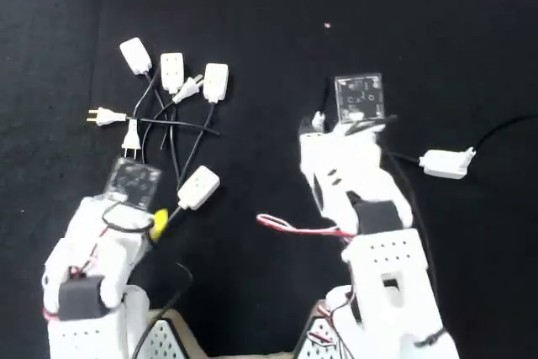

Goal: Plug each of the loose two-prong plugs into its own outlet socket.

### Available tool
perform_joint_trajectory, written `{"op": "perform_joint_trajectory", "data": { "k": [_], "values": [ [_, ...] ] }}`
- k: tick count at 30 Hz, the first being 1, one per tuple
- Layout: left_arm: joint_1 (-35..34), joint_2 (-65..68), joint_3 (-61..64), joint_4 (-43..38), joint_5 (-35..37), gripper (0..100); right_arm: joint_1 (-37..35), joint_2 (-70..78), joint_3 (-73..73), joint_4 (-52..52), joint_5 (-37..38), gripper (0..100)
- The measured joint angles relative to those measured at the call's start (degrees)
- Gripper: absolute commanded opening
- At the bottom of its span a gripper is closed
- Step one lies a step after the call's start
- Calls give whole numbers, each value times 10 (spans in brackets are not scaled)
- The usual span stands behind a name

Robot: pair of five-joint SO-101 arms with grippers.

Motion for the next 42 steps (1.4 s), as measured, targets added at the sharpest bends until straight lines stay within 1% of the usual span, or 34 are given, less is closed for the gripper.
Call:
{"op": "perform_joint_trajectory", "data": {
  "k": [4,6,12,15,17,20,24,27,36,40,42],
  "values": [
    [47,155,-60,-64,0,343,2,-19,12,0,0,14],
    [73,254,-111,-74,0,343,4,-20,16,3,0,14],
    [143,542,-287,-84,31,342,18,-20,40,4,0,14],
    [161,653,-327,-100,32,342,26,-20,48,4,0,14],
    [162,702,-334,-121,33,334,27,-20,49,4,0,14],
    [170,738,-336,-143,33,318,29,-20,49,4,0,14],
    [181,787,-319,-212,34,313,29,-20,49,4,0,14],
    [192,830,-304,-251,36,275,29,-20,49,4,0,14],
    [204,831,-304,-251,53,125,29,-20,52,4,0,14],
    [200,803,-304,-250,53,23,30,-20,66,-12,7,14],
    [201,785,-299,-250,69,41,30,-21,66,-14,11,14]
  ]
}}
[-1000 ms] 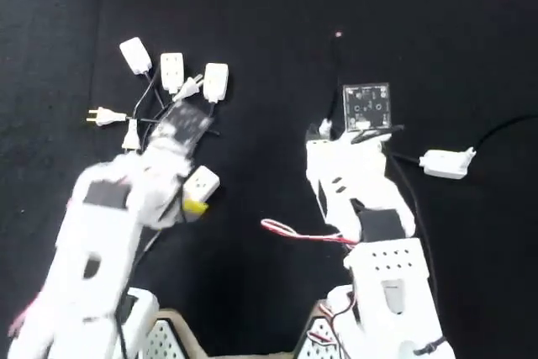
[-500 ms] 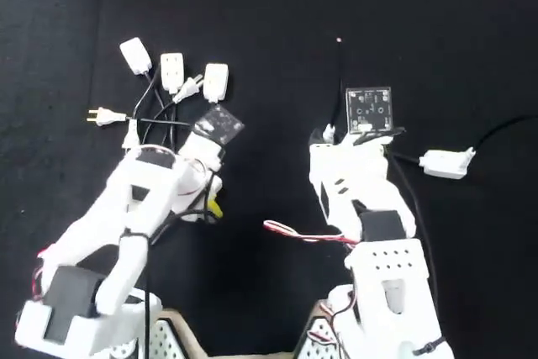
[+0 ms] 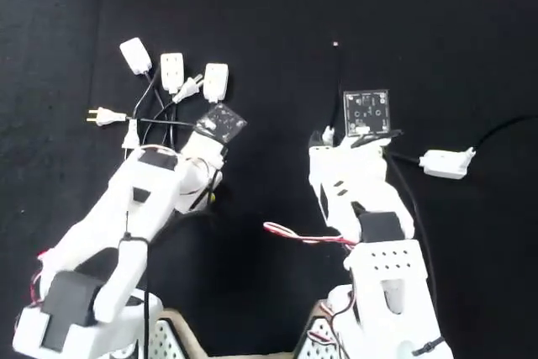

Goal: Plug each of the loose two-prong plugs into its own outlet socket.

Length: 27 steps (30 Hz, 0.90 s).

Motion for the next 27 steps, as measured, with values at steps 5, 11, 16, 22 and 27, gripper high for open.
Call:
{"op": "perform_joint_trajectory", "data": {
  "k": [5,11,16,22,27],
  "values": [
    [0,-60,19,3,12,30,0,-1,0,0,2,14],
    [0,-155,19,89,-12,30,0,-1,0,0,2,14],
    [-47,-211,-38,203,-80,30,0,-1,0,0,2,14],
    [-96,-218,-91,280,-130,30,0,-1,0,0,2,14],
    [-62,-218,-85,303,-123,30,0,-1,0,0,2,14]
  ]
}}
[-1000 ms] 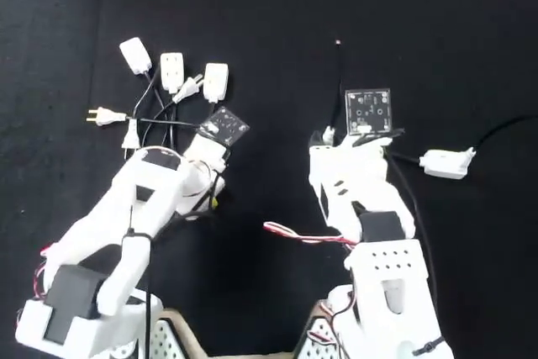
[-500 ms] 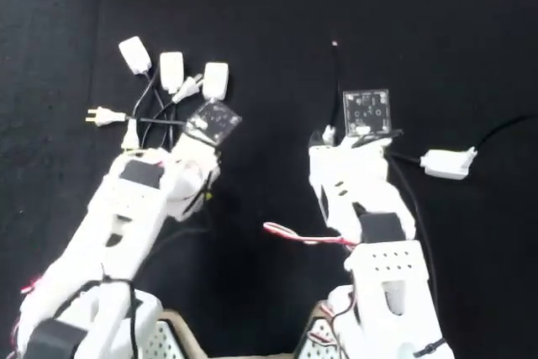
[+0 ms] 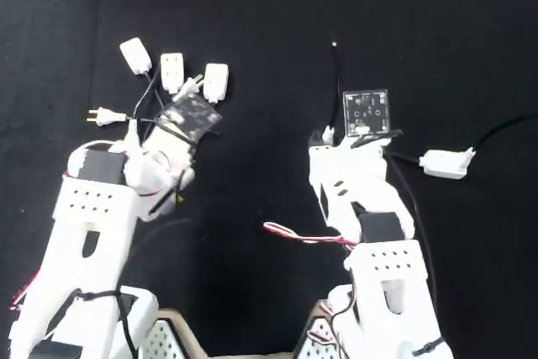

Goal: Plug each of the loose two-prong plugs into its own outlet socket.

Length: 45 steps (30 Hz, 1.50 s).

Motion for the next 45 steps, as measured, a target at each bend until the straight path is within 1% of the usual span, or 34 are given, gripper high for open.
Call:
{"op": "perform_joint_trajectory", "data": {
  "k": [4,7,12,16,21,26,29,33,36,38,41,45],
  "values": [
    [38,2,46,-8,40,30,0,0,0,0,0,14],
    [65,23,84,-46,68,32,0,0,0,0,0,14],
    [83,101,105,-136,106,123,0,0,0,0,0,14],
    [84,174,105,-182,129,178,0,0,2,0,0,14],
    [84,203,103,-180,132,205,0,0,2,0,0,14],
    [84,193,62,-120,134,277,0,0,2,0,0,14],
    [84,176,36,-83,134,281,0,0,2,0,0,14],
    [78,169,23,-67,134,277,0,0,2,0,0,14],
    [36,169,22,-88,132,258,0,0,8,0,0,14],
    [16,169,26,-108,112,256,0,0,9,0,0,14],
    [18,169,65,-154,95,256,0,-2,9,0,0,14],
    [21,156,96,-200,94,256,0,-2,9,0,0,14]
  ]
}}
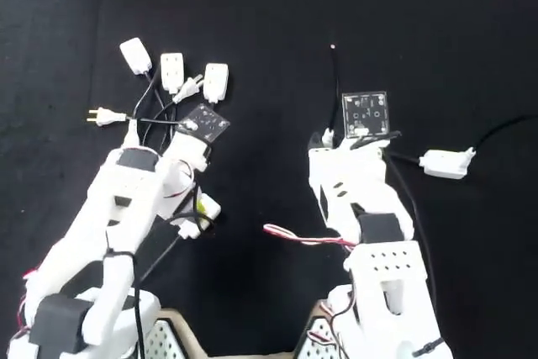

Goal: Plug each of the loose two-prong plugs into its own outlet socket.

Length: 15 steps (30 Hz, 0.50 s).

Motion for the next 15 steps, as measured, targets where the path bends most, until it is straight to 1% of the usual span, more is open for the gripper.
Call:
{"op": "perform_joint_trajectory", "data": {
  "k": [6,10,13,15],
  "values": [
    [13,-4,37,-31,-4,255,0,0,0,0,0,14],
    [76,5,73,-31,-4,255,0,0,0,0,0,14],
    [79,2,70,-36,0,255,0,0,0,0,0,14],
    [77,8,74,-25,1,252,0,0,0,0,0,14]
  ]
}}
